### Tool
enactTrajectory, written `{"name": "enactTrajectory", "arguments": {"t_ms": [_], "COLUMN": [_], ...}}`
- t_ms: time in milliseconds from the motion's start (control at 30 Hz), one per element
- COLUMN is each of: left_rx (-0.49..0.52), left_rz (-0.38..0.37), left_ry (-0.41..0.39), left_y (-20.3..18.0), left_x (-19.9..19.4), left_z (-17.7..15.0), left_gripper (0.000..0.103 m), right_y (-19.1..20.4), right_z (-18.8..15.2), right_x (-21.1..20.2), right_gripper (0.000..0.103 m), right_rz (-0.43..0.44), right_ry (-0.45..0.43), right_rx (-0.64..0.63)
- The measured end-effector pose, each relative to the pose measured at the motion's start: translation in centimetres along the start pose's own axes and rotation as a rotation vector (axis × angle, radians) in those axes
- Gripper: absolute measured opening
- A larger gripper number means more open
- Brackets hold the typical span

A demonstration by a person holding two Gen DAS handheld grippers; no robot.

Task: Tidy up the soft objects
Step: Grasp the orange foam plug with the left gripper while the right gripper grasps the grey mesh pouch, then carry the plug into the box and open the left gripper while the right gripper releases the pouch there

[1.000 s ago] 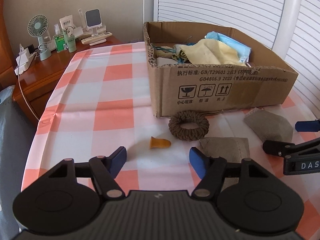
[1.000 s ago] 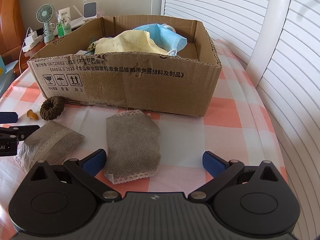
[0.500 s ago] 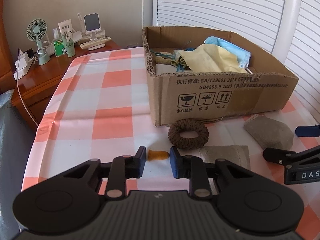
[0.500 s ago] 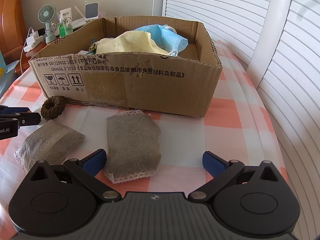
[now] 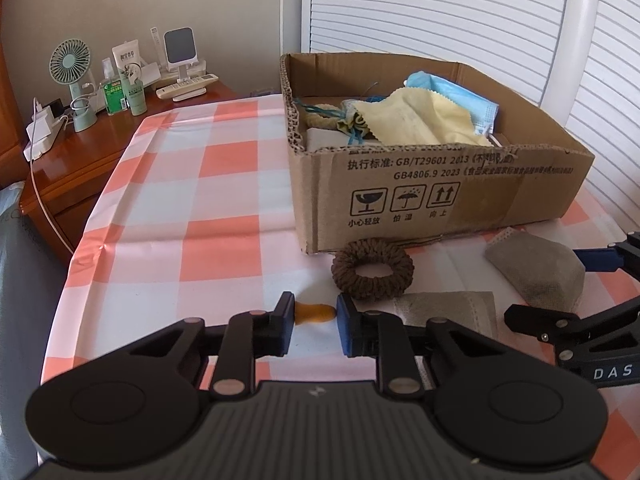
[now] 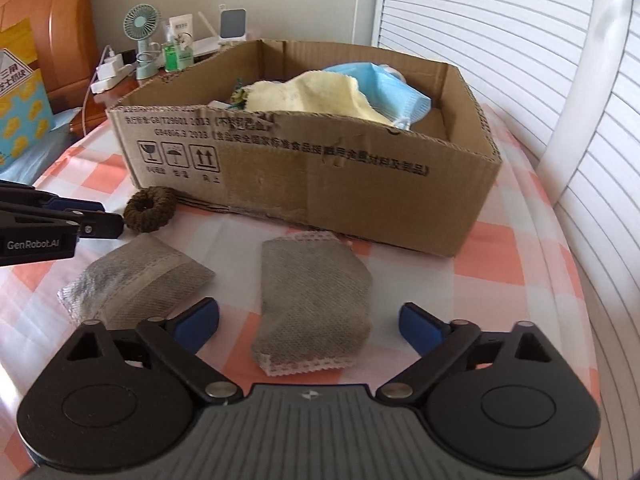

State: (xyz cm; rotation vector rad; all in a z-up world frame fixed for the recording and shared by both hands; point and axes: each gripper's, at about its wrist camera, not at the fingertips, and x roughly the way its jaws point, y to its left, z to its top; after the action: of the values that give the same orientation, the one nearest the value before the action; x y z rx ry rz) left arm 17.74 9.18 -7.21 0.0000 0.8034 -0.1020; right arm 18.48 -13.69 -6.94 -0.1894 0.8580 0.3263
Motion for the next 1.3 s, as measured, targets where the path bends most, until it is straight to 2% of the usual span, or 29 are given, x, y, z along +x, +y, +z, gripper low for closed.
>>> {"name": "enactTrajectory", "arguments": {"t_ms": [200,267,433,533,700,1033,1300], "left_rx": [0.001,0.004,0.005,0.006,0.006,0.001,0.020], "left_rz": [-0.004,-0.006,-0.011,-0.014,-0.016,-0.033,-0.059], "left_ry": [0.002,0.003,0.003,0.005,0.005,0.008,0.003], "left_y": [0.0,0.0,0.1,0.1,0.2,0.4,0.6], "left_x": [0.0,0.0,0.0,0.0,0.0,-0.1,-0.7], "left_z": [0.0,0.0,0.0,0.0,0.0,0.0,-0.1], "left_gripper": [0.021,0.021,0.021,0.021,0.021,0.021,0.021], "right_y": [0.7,0.8,0.8,0.8,0.6,1.0,1.1], "right_z": [0.6,0.8,0.7,0.7,0.8,1.0,0.7], "right_x": [-0.1,-0.1,-0.3,-0.3,-0.1,-0.6,-1.3], "right_gripper": [0.070,0.059,0.057,0.060,0.060,0.046,0.044], "right_rz": [0.016,0.016,0.014,0.013,0.021,0.009,0.005], "right_ry": [-0.017,-0.021,-0.025,-0.027,-0.031,-0.035,-0.037], "right_rx": [-0.036,-0.039,-0.023,-0.030,-0.029,-0.025,-0.014]}}
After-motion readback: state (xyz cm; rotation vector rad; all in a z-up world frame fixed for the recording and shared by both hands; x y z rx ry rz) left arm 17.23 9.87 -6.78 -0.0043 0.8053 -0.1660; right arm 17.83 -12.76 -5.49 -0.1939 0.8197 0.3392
